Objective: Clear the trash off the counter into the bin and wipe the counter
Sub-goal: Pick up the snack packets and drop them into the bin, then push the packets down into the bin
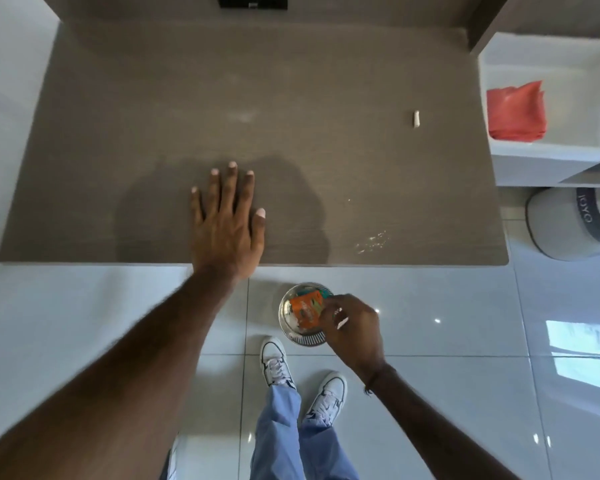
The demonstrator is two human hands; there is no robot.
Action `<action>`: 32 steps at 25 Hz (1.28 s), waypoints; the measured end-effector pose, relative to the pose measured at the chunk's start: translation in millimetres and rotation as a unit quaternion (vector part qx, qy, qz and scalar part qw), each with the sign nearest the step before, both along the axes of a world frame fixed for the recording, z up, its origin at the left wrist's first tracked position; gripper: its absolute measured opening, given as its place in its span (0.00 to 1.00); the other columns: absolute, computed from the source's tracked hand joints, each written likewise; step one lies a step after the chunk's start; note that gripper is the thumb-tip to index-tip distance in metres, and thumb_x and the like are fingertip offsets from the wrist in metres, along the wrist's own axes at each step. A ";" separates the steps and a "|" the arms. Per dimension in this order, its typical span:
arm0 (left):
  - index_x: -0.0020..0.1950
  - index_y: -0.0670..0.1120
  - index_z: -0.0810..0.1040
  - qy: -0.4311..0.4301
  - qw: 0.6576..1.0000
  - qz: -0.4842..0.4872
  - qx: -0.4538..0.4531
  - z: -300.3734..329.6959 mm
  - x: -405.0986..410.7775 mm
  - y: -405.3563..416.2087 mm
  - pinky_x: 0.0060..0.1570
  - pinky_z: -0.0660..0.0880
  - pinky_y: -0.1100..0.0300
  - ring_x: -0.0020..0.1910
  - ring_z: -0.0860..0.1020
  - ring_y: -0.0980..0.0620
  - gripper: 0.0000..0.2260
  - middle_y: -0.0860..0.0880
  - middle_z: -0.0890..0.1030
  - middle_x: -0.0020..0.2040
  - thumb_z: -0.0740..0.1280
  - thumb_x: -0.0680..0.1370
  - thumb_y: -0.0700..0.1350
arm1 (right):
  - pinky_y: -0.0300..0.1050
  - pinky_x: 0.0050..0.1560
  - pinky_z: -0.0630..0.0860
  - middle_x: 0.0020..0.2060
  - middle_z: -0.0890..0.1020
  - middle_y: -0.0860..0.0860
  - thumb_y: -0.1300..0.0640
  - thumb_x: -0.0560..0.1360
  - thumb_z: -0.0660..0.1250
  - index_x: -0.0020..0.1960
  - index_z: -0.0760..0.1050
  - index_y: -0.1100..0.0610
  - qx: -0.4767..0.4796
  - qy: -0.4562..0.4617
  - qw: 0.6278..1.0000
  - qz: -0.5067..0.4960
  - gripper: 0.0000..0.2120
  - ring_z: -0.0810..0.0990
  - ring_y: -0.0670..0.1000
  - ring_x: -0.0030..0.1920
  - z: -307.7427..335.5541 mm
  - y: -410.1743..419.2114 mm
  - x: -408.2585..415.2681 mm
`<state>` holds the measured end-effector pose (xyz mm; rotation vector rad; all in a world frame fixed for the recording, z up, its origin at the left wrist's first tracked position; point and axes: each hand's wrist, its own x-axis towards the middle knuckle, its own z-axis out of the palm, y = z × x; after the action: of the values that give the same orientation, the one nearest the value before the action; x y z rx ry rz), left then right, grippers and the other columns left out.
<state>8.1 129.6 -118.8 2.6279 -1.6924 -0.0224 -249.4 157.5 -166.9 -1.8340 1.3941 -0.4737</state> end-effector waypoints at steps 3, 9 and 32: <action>0.84 0.49 0.53 0.010 1.000 -0.018 0.018 4.8 3.3 -3.6 0.80 0.57 0.33 0.84 0.57 0.38 0.30 0.43 0.55 0.86 0.47 0.83 0.57 | 0.28 0.37 0.70 0.35 0.79 0.41 0.57 0.76 0.69 0.44 0.80 0.49 -0.184 -0.085 0.979 0.012 0.03 0.74 0.38 0.32 66.5 -56.4 15.3; 0.82 0.46 0.57 0.001 0.999 -0.052 0.014 -2.0 15.9 -4.1 0.78 0.59 0.33 0.83 0.58 0.37 0.30 0.41 0.58 0.84 0.50 0.82 0.58 | 0.49 0.61 0.76 0.63 0.79 0.58 0.54 0.77 0.64 0.70 0.74 0.58 -0.249 0.133 0.958 -0.059 0.22 0.79 0.57 0.61 103.8 -254.8 32.4; 0.84 0.47 0.54 -0.003 0.998 -0.057 0.006 -3.0 16.0 -3.1 0.81 0.55 0.33 0.84 0.56 0.37 0.31 0.42 0.55 0.85 0.48 0.83 0.60 | 0.46 0.36 0.80 0.40 0.83 0.47 0.60 0.71 0.73 0.45 0.81 0.54 -0.015 0.044 0.999 -0.001 0.04 0.81 0.47 0.36 26.3 2.0 -4.3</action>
<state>24.2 126.5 -121.8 2.5388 -1.8470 -0.0246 -253.7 159.5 -140.6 -1.8979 1.4554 -0.4209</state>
